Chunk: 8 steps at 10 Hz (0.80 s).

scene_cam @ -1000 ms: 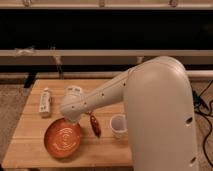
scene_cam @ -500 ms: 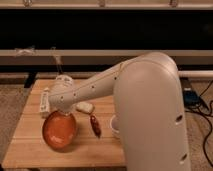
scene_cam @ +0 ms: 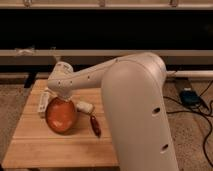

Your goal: Drag the ceramic bowl in a circle

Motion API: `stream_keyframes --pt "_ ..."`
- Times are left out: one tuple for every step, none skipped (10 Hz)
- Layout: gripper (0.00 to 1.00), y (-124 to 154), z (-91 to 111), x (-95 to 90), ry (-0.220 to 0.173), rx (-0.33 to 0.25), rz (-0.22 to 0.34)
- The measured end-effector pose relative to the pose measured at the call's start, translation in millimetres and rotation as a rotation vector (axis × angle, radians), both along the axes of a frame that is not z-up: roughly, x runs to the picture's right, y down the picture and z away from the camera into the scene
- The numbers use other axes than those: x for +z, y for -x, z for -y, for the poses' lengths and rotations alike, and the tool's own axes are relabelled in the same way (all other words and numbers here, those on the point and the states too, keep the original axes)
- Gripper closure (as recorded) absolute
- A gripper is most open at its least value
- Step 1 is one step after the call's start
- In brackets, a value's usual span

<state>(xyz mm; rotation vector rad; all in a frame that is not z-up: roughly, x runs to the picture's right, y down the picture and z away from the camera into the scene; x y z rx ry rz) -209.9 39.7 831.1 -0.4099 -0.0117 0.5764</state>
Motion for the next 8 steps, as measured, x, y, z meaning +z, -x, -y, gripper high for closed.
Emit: stream_keyframes --pt "0.82 -11.7 12.3 13.1 -0.002 0.016 -0.019" --pt "0.82 -30.2 21.6 26.9 0.000 0.036 -0.045" --pt "0.82 -43.2 23.1 33.2 0.004 0.050 -0.054" --pt "0.82 -59.4 20.9 37.3 0.008 0.062 -0.062" --pt "0.82 -86.1 11.4 39.6 0.014 0.074 -0.074" --pt "0.82 -106.6 1.5 37.1 0.017 0.084 -0.079" --pt "0.82 -121.9 -6.0 33.7 0.019 0.090 -0.080" --pt "0.82 -141.5 -16.6 26.2 0.021 0.099 -0.078"
